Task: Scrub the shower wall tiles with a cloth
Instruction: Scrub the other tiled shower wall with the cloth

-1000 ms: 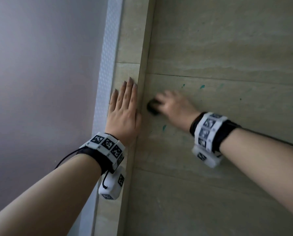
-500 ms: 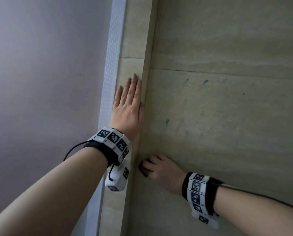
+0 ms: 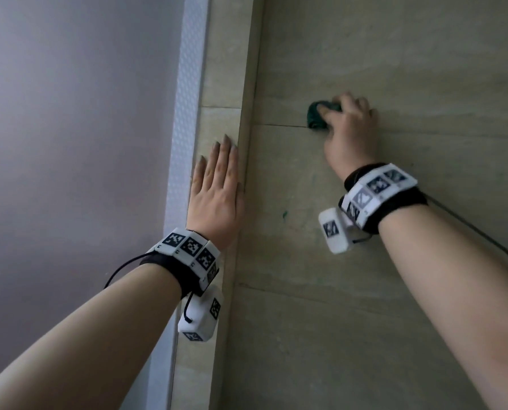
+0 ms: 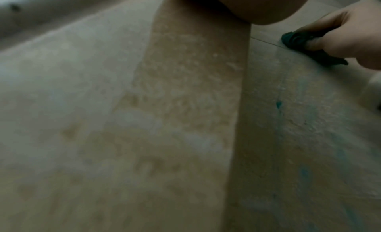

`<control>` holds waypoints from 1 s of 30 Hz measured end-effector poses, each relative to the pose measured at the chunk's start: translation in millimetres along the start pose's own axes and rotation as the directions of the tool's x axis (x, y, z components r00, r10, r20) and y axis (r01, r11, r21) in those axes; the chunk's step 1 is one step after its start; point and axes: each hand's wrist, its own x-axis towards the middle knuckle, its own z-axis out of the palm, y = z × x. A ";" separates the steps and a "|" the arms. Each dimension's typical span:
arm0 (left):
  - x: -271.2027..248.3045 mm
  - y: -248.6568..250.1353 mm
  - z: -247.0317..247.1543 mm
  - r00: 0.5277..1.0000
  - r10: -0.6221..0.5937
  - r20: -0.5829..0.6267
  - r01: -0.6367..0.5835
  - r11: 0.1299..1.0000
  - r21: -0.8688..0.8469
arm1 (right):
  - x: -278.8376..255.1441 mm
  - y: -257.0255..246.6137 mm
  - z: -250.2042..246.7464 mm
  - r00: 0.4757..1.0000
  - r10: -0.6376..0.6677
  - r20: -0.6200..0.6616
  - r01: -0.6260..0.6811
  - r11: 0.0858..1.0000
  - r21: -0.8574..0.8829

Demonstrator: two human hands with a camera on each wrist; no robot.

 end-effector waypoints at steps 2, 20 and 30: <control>0.7 0.3 0.5 1.000 -0.004 -0.005 0.004 1.000 0.002 | -40.4 -12.7 10.9 0.990 -0.136 -0.029 0.137 0.989 0.053; -0.4 1.5 -2.1 0.999 -0.010 0.033 0.009 1.000 0.010 | -25.9 11.9 -11.9 0.998 0.055 0.005 -0.055 0.998 -0.042; -1.5 0.5 -5.2 0.998 0.002 0.059 -0.002 1.000 0.003 | -197.4 -38.4 37.7 0.665 -0.701 0.258 0.697 0.706 0.122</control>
